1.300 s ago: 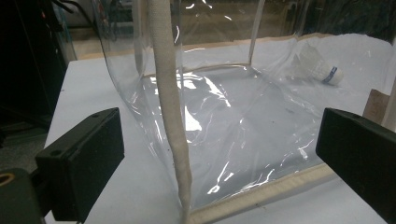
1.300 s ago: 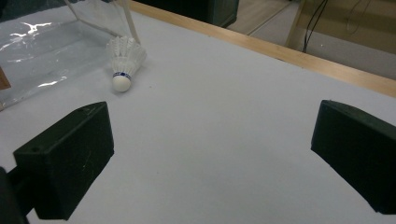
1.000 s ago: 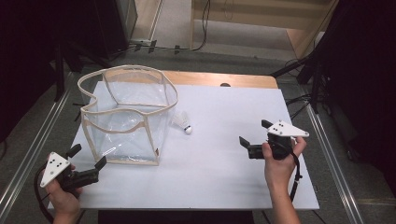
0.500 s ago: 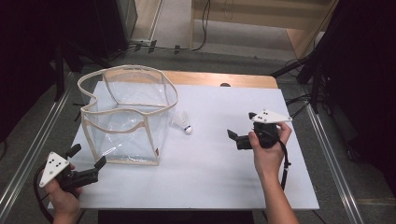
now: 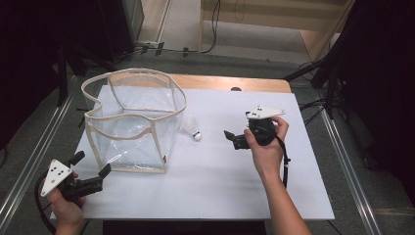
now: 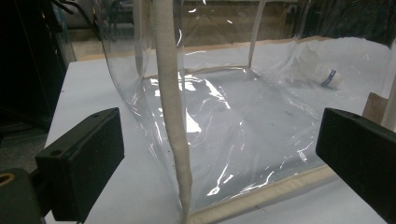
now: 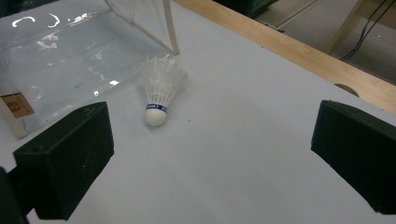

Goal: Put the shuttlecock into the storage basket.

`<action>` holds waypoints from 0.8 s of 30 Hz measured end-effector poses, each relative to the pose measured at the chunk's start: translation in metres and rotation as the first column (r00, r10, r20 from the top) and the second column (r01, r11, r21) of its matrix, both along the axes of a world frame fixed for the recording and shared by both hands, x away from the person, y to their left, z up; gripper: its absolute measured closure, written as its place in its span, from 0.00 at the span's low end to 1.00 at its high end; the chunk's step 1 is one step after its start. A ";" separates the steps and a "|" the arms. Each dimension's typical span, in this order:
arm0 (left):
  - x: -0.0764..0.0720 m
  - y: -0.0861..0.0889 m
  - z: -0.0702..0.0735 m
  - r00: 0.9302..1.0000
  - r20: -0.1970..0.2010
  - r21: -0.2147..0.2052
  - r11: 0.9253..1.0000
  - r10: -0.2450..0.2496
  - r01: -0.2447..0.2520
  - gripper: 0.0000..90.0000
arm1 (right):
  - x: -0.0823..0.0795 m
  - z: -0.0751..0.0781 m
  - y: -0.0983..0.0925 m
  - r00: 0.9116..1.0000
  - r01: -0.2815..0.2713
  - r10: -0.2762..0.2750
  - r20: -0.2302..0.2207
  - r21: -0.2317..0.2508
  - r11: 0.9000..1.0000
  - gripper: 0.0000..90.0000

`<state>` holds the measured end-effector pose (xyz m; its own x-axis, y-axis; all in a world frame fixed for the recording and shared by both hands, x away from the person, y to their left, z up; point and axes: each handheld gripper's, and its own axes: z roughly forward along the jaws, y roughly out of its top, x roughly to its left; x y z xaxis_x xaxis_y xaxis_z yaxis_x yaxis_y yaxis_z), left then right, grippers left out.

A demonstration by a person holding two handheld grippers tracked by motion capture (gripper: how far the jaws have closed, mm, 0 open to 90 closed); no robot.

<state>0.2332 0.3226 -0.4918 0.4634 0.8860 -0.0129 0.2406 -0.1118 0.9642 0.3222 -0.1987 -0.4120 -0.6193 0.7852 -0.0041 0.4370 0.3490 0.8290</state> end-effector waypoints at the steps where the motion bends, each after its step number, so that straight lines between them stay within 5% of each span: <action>1: 0.000 0.000 0.000 1.000 0.000 -0.001 1.000 0.000 0.000 0.02 | 0.002 0.000 0.002 1.000 -0.006 0.006 -0.004 0.000 1.000 0.00; 24: 0.000 0.000 0.000 1.000 0.001 -0.003 1.000 0.000 0.000 0.02 | 0.033 -0.009 0.049 0.993 -0.047 0.042 -0.110 -0.041 0.998 0.00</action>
